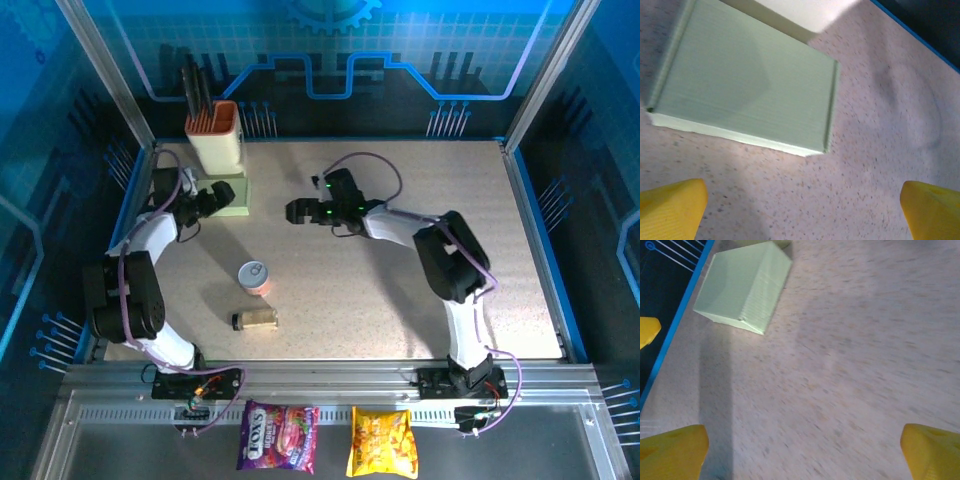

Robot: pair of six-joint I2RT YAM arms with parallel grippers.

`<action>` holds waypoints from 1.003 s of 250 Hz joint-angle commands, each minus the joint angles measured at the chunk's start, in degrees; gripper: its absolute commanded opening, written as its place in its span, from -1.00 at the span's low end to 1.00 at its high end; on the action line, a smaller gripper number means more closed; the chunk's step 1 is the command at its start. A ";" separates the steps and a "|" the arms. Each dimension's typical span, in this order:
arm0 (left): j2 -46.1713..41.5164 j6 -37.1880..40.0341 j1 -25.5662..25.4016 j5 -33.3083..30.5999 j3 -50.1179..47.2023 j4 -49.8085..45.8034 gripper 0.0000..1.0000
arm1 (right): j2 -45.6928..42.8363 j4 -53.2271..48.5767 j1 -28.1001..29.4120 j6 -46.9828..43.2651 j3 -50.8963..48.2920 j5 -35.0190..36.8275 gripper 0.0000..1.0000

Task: Fold the paper box

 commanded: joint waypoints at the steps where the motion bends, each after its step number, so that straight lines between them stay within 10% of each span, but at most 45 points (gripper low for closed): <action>1: -4.15 3.99 -2.38 -2.22 -5.04 5.71 1.00 | -8.71 -1.49 -3.13 -8.15 -7.01 2.21 0.99; 105: -12.59 11.91 -8.38 -14.17 -21.91 20.83 1.00 | -32.97 -4.00 -14.01 -34.88 -30.05 24.41 0.99; 251: -8.26 18.49 -8.31 -10.63 -28.58 40.38 1.00 | -30.01 34.39 -27.25 -35.15 -49.64 18.20 0.99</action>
